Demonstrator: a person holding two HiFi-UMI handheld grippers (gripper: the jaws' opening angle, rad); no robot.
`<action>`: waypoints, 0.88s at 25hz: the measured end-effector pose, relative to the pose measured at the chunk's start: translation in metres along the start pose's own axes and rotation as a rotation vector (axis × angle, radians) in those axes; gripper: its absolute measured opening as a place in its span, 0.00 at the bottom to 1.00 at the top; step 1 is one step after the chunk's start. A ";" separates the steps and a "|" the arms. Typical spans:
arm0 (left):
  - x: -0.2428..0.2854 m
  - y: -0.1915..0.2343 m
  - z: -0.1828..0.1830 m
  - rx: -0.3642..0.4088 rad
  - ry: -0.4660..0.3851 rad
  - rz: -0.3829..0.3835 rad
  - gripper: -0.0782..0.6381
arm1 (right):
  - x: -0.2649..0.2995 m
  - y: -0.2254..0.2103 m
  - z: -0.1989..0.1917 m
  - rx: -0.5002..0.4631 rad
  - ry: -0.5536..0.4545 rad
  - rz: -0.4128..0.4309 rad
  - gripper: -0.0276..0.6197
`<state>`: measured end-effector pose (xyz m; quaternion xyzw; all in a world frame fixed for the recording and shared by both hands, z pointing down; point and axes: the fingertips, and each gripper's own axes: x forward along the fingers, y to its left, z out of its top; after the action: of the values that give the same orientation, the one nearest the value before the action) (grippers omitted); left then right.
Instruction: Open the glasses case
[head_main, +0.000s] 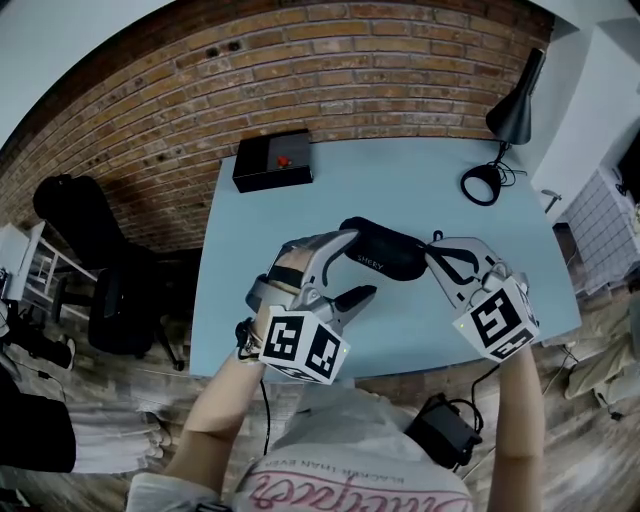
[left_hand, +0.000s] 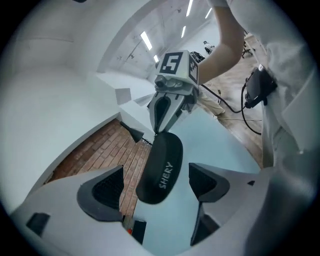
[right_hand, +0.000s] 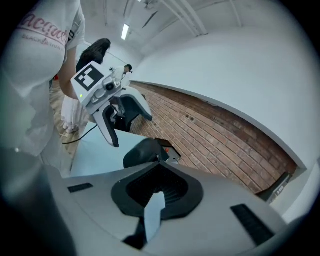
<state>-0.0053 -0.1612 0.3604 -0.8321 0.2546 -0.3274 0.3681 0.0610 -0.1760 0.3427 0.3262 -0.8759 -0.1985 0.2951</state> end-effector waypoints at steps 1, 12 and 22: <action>0.002 -0.002 -0.002 0.009 0.011 0.002 0.67 | -0.002 -0.002 0.004 0.035 -0.028 0.003 0.07; 0.045 -0.020 -0.018 -0.086 0.018 -0.027 0.67 | -0.014 0.007 0.037 0.099 -0.197 0.111 0.07; 0.052 -0.039 -0.021 -0.616 -0.186 -0.247 0.67 | -0.019 0.000 0.013 0.239 -0.242 0.121 0.07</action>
<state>0.0209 -0.1815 0.4205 -0.9550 0.2043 -0.2002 0.0786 0.0644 -0.1609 0.3259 0.2794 -0.9403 -0.1128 0.1583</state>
